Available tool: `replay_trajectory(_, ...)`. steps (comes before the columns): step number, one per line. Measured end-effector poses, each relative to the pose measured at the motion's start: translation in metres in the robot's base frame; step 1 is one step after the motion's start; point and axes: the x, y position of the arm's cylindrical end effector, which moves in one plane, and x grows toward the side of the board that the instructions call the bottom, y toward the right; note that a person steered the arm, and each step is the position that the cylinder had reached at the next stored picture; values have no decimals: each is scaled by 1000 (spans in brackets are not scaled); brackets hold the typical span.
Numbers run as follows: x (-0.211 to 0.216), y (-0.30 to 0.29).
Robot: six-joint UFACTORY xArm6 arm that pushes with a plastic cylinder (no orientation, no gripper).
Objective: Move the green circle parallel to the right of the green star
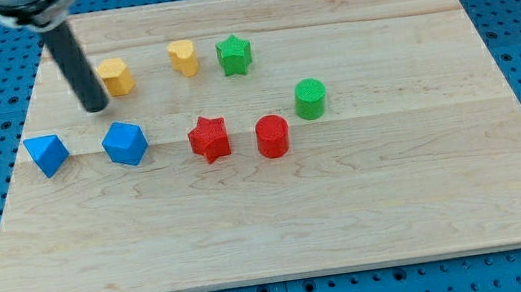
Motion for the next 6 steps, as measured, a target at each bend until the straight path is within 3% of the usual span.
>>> replay_trajectory(1, -25, -5)
replay_trajectory(2, 4, 27)
replay_trajectory(3, 38, 143)
replay_trajectory(4, 78, 193)
replay_trajectory(5, 63, 248)
replay_trajectory(6, 13, 267)
